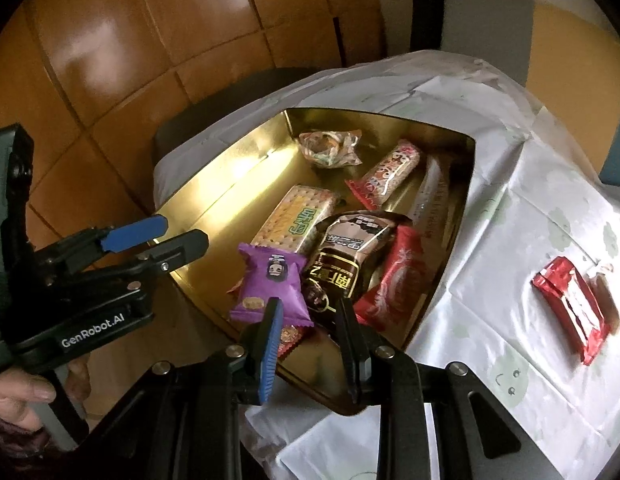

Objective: Organize snacks
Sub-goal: 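Open the right gripper to release the purple pack and withdraw, then move both grippers toward the red pack and the clear bread bag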

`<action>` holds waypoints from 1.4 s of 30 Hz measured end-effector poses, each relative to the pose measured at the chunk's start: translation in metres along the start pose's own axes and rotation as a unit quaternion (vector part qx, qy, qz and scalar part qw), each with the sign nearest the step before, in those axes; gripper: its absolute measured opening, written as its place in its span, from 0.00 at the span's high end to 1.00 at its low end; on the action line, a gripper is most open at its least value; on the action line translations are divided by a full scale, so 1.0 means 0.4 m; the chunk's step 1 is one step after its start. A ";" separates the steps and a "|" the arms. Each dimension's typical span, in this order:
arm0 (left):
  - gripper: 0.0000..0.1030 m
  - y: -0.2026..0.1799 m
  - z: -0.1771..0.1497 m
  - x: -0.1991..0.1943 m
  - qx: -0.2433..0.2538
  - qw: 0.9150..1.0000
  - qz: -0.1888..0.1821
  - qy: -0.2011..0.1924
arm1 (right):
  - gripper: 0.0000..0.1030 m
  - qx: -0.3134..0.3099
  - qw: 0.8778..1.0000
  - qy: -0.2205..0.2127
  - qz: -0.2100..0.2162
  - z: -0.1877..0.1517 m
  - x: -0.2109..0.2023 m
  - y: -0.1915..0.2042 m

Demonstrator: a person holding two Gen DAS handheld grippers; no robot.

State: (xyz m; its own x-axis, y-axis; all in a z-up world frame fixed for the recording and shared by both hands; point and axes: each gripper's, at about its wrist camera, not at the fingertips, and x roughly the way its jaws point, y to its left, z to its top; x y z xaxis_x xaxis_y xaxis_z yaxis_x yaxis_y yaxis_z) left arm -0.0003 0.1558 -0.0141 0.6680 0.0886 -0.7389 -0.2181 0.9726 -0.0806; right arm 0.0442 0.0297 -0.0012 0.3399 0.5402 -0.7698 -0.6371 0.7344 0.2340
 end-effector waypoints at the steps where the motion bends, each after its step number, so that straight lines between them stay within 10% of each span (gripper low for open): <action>1: 0.45 -0.003 0.000 -0.002 0.001 1.000 0.000 -0.001 | 0.72 0.001 1.000 -0.002 -0.002 -0.002 -0.005 -0.002; 13: 0.45 -0.044 -0.002 -0.009 0.025 1.000 -0.008 -0.003 | 0.37 0.041 0.997 -0.042 -0.054 -0.036 -0.104 -0.094; 42: 0.45 -0.256 0.008 -0.016 0.128 0.987 -0.100 0.013 | 0.25 0.068 0.974 0.001 -0.218 -0.156 -0.283 -0.440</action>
State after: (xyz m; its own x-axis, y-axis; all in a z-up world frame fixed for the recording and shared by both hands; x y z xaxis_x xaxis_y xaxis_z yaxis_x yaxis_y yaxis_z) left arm 0.0200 0.0564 0.0010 0.6610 -0.1118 -0.7420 0.1044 0.9929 -0.0567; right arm 0.0749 -0.1862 0.0076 0.5553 0.1642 -0.8153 -0.3349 0.9415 -0.0385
